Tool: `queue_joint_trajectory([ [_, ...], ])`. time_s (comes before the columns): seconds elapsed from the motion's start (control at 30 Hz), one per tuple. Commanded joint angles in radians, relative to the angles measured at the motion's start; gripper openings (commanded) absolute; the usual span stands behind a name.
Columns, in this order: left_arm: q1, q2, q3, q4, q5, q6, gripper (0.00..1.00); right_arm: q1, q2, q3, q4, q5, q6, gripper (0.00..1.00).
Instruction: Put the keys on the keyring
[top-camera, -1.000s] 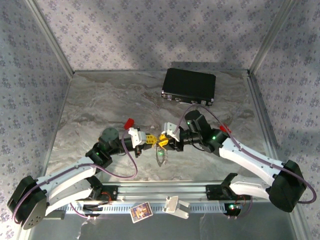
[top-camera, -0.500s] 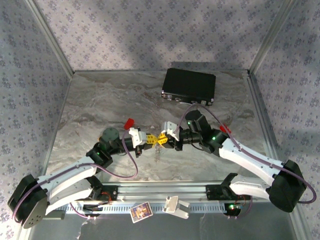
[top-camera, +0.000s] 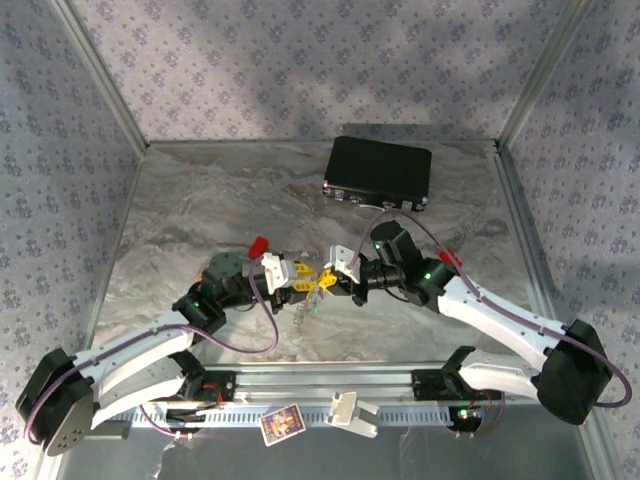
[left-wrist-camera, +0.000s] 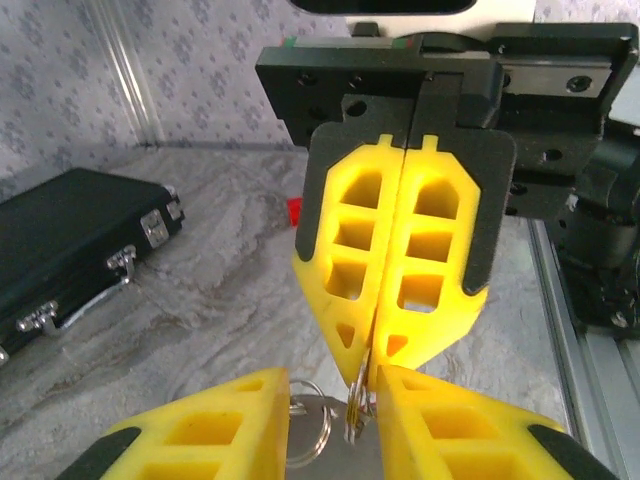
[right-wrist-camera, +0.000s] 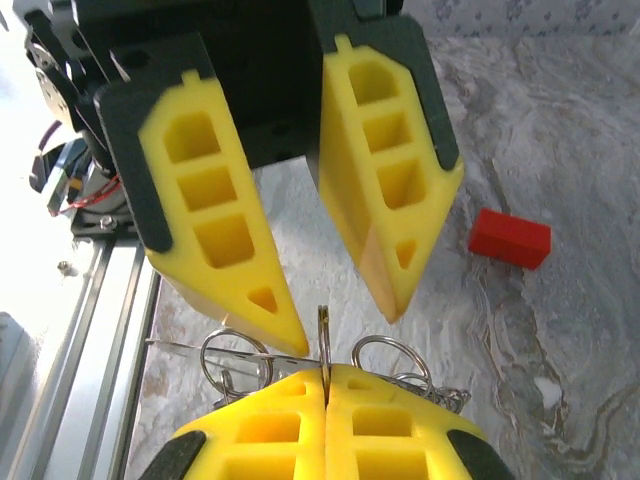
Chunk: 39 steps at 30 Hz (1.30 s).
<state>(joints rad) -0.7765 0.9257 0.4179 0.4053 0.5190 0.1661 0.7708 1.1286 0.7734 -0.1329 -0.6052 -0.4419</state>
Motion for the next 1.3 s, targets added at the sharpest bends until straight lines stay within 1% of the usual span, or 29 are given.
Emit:
queue_joint_trajectory([
  [0.0,-0.007,0.007,0.069,-0.134,-0.003,0.060,0.29,-0.002,0.006,0.054,-0.096,0.020,-0.064,0.00],
  [0.13,-0.007,0.042,0.105,-0.209,0.011,0.092,0.29,0.002,0.012,0.081,-0.147,0.054,-0.093,0.00],
  [0.3,-0.007,0.073,0.137,-0.254,0.046,0.115,0.29,0.009,0.022,0.110,-0.200,0.080,-0.115,0.00],
  [0.5,-0.007,0.087,0.142,-0.251,0.056,0.118,0.27,0.034,0.044,0.143,-0.244,0.116,-0.139,0.00],
  [0.7,-0.007,0.105,0.147,-0.247,0.068,0.128,0.20,0.058,0.070,0.189,-0.306,0.156,-0.179,0.00],
  [0.73,-0.006,0.105,0.148,-0.244,0.067,0.132,0.17,0.063,0.078,0.200,-0.320,0.162,-0.186,0.00],
  [0.83,-0.006,0.104,0.147,-0.238,0.069,0.138,0.12,0.070,0.091,0.220,-0.350,0.173,-0.197,0.00],
  [0.9,-0.006,0.101,0.144,-0.232,0.074,0.139,0.06,0.070,0.088,0.223,-0.357,0.173,-0.198,0.00],
  [0.97,-0.007,0.098,0.135,-0.210,0.081,0.134,0.00,0.055,0.072,0.213,-0.342,0.147,-0.181,0.00],
  [1.0,-0.006,0.098,0.129,-0.190,0.087,0.126,0.00,0.036,0.058,0.198,-0.317,0.106,-0.152,0.03],
  [1.03,-0.007,0.097,0.119,-0.167,0.093,0.114,0.00,0.012,0.043,0.183,-0.288,0.059,-0.126,0.14],
  [1.07,-0.006,0.096,0.107,-0.133,0.098,0.100,0.00,-0.017,0.023,0.156,-0.240,0.007,-0.089,0.23],
  [1.1,-0.007,0.097,0.094,-0.100,0.106,0.082,0.00,-0.042,0.003,0.120,-0.181,-0.041,-0.048,0.27],
  [1.2,-0.007,0.103,0.052,0.020,0.112,0.035,0.00,-0.070,-0.043,0.040,-0.056,-0.108,0.021,0.33],
  [1.27,-0.006,0.121,0.018,0.126,0.111,-0.004,0.00,-0.076,-0.052,0.010,-0.019,-0.121,0.029,0.34],
])
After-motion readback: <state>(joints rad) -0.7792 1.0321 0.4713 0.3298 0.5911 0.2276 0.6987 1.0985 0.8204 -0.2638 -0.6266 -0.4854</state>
